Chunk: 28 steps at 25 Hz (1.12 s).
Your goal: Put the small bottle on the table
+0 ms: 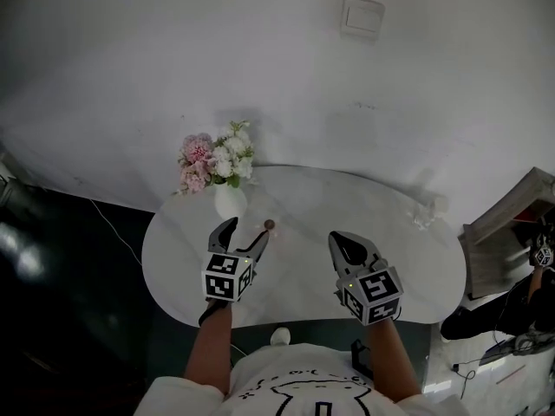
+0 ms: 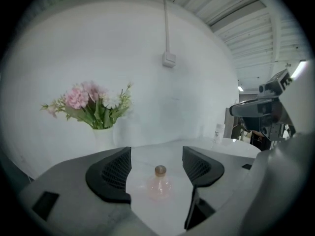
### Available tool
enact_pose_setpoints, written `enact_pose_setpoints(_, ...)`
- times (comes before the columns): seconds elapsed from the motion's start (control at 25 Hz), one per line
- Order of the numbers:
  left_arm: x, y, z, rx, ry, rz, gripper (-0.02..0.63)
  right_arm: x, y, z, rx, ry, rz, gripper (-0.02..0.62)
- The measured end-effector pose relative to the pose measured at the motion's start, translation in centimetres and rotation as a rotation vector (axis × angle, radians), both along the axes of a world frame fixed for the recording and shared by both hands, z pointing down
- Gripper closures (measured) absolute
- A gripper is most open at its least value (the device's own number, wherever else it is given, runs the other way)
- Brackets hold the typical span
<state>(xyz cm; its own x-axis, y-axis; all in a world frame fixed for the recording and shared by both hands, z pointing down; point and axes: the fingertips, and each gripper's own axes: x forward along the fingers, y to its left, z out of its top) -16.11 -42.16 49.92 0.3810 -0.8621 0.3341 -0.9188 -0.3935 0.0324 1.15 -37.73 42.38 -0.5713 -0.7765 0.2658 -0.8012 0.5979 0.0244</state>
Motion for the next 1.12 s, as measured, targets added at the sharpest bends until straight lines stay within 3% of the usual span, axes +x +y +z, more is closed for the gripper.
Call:
enact_pose_setpoints(0.4,-3.6,2.8,-5.1,0.109,0.021,-0.070,0.272,-0.4,0.5,-2.9,0.063,-0.044,0.021,0.600)
enact_pose_setpoints(0.84,-5.7,4.4,-11.6,0.257,-0.013,-0.114,0.272,-0.5,1.3,-7.3,0.155,-0.044,0.003,0.600)
enact_pose_setpoints(1.12,-7.8,5.2,-15.0,0.336,-0.019,-0.169,0.272,-0.4,1.4,-10.3,0.196,-0.114,0.010,0.601)
